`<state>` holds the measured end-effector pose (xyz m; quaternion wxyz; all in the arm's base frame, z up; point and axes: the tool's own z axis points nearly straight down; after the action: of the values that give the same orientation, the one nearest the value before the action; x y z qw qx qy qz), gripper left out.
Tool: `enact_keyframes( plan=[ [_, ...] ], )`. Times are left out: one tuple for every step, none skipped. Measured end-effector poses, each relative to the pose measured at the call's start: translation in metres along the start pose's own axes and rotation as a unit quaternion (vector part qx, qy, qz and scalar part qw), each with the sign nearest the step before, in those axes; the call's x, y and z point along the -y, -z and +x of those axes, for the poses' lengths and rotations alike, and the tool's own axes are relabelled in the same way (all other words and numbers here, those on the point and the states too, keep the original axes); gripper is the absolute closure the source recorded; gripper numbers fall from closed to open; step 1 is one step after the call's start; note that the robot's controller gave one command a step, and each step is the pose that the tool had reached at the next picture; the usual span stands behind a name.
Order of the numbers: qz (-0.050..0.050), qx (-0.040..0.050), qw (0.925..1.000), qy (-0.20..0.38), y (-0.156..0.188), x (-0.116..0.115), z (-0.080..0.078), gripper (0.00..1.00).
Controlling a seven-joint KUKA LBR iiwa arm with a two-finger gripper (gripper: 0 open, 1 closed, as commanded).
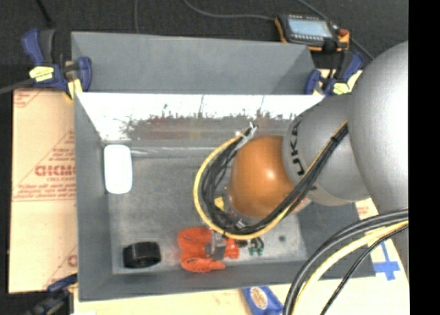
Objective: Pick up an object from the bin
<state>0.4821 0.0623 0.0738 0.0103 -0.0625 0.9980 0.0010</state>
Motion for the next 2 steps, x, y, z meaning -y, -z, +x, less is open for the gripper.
enact_keyframes(
  plan=[
    [0.001,-0.0082,0.9999,0.009,-0.003,-0.005,-0.012,1.0],
    [0.0,-0.0098,0.9999,0.006,-0.004,0.002,-0.03,1.0]
  ],
)
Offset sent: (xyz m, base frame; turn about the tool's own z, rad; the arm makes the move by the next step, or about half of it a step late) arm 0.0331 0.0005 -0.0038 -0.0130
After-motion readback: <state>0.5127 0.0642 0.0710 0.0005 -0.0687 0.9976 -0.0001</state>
